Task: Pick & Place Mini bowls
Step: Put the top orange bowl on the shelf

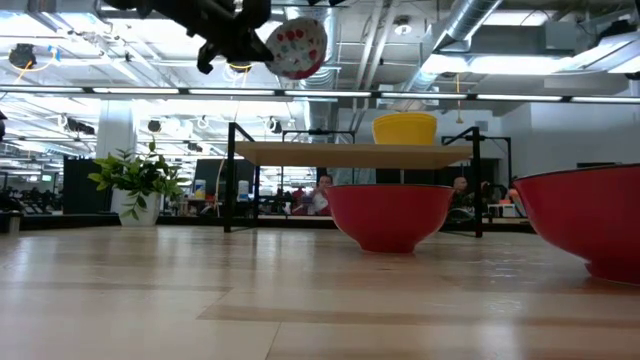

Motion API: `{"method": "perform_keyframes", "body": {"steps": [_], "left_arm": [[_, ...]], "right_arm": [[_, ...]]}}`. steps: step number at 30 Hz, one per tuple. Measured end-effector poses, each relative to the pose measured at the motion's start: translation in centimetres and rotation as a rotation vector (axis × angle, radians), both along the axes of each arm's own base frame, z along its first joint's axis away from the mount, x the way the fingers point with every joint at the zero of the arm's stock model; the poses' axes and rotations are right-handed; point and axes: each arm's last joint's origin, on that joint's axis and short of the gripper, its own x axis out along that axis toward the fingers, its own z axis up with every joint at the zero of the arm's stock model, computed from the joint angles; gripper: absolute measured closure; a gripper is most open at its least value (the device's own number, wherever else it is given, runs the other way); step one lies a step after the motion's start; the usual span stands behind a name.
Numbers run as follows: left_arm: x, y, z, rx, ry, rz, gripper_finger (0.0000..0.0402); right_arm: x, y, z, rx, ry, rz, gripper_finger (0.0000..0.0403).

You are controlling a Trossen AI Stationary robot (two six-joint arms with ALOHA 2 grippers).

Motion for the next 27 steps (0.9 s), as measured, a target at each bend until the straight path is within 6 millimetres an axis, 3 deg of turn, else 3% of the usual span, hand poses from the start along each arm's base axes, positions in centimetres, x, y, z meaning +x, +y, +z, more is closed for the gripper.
{"method": "perform_keyframes", "body": {"steps": [5,10,16,22,27], "left_arm": [[-0.5,1.0,-0.9,-0.106,0.025,0.023,0.0397],[-0.8,1.6,-1.8,-0.278,-0.005,-0.035,0.0397],[-0.3,1.3,0.4,-0.328,-0.083,-0.101,0.0397],[1.2,1.7,2.5,-0.374,-0.031,-0.115,0.0397],[2.8,2.7,3.7,-0.447,0.052,-0.095,0.0397]], "right_arm": [[-1.6,0.2,0.9,-0.009,0.05,0.019,0.017],[-5.5,-1.2,2.0,0.02,0.168,-0.027,0.0185],[-10.6,-3.5,2.8,0.117,0.223,-0.099,0.02],[-14.8,-3.1,4.3,0.117,0.061,0.133,0.0212],[-18.2,-2.5,3.9,0.14,-0.063,0.325,0.022]]}}
